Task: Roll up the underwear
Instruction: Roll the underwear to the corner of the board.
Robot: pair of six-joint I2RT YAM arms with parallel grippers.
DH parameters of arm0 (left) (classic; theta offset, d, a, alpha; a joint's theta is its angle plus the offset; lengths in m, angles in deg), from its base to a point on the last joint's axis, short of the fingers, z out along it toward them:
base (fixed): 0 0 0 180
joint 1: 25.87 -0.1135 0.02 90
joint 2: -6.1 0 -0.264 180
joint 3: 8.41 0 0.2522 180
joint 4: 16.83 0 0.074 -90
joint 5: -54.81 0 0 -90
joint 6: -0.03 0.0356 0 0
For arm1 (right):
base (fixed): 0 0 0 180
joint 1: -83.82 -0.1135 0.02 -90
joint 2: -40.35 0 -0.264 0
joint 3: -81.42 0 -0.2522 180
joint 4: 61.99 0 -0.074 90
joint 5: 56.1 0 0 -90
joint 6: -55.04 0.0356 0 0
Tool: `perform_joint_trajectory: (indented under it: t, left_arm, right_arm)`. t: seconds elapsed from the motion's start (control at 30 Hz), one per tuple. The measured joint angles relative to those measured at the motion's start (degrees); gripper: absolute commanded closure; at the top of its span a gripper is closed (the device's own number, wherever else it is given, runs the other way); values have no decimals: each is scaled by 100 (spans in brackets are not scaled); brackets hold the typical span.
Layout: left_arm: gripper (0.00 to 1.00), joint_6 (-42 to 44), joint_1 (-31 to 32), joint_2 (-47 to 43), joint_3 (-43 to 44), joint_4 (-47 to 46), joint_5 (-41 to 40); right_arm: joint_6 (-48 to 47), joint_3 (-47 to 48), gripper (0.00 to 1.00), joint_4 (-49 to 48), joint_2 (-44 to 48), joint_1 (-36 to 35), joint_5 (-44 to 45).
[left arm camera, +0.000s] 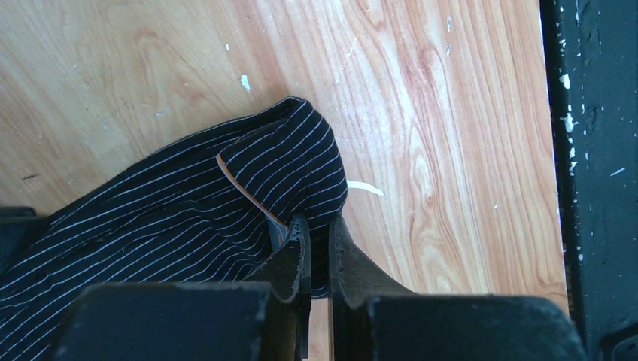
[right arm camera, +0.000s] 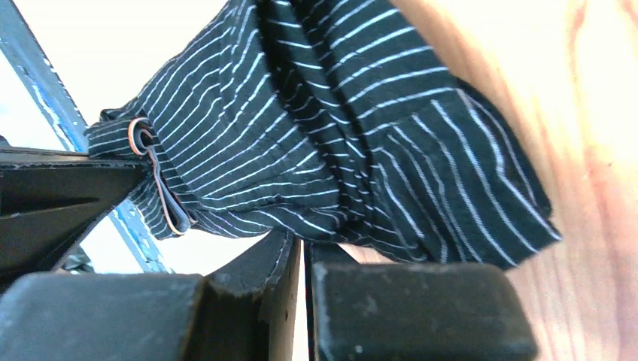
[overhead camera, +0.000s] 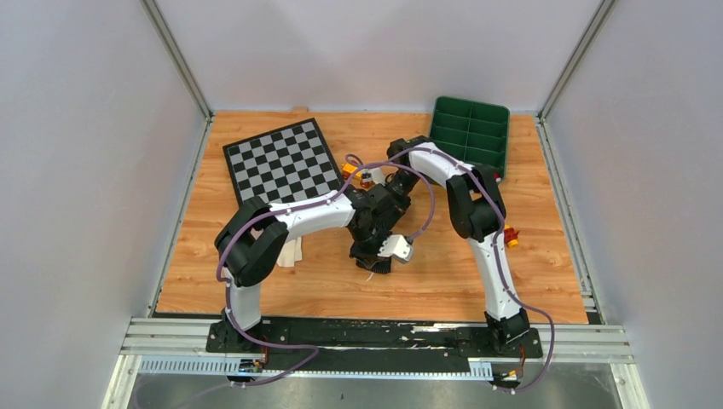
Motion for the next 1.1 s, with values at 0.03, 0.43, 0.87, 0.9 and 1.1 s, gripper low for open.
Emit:
perform_joint_trajectory:
  t: [0.03, 0.43, 0.87, 0.9, 1.1]
  left_arm:
    - [100, -50, -2, 0, 0, -7, 4]
    - [100, -501, -358, 616, 730, 680, 728]
    - [100, -426, -1224, 2192, 2107, 2406, 2627]
    - [100, -348, -1272, 2396, 2312, 2673, 2791]
    - [100, 133, -1429, 3130, 2802, 3672, 3418]
  right_arm:
    - [26, 155, 91, 87, -118, 24, -114]
    - [-444, 282, 64, 269, 208, 743, -328]
    - [557, -2111, 35, -3755, 5235, 3738, -306]
    - [422, -2428, 40, -3821, 5506, 3722, -487]
    - [-1550, -3239, 58, -2450, 5462, 2455, -955]
